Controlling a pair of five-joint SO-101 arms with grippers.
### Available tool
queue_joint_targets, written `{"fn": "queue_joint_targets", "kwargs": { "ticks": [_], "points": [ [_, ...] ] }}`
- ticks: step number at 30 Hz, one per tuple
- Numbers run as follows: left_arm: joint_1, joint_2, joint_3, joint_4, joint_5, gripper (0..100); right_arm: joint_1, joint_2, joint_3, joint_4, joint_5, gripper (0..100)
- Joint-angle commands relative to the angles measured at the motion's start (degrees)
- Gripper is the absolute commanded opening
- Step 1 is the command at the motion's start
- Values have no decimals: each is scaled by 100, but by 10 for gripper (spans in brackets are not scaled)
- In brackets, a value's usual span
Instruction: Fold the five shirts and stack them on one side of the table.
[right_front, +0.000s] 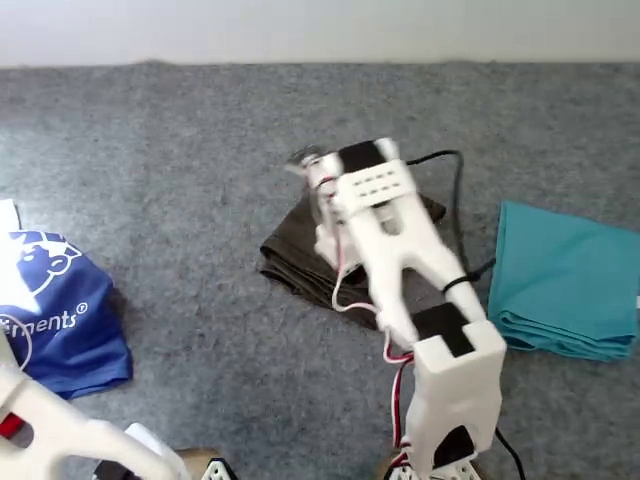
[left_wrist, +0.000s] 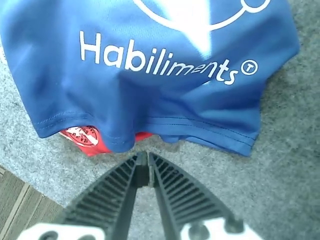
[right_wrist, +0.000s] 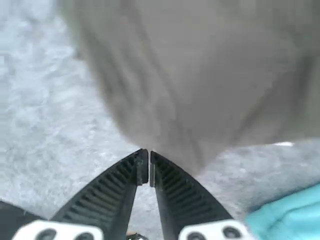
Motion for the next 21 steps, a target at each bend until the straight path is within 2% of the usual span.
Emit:
{"fn": "queue_joint_targets", "kwargs": {
  "ticks": [1, 6, 10, 14, 21],
  "points": [
    [44, -141, -31, 0, 53, 15, 593, 13, -237, -189, -18, 9],
    [44, -141, -31, 0, 53, 15, 875, 629, -237, -215, -35, 9],
    [44, -141, -22, 0, 53, 15, 435, 980, -237, 251, -44, 9],
    [44, -141, 92, -53, 53, 15, 22, 1024, 53, 286, -53, 9],
    [18, -141, 435, -193, 53, 15, -101, 532, 211, 286, -18, 9]
  ]
}}
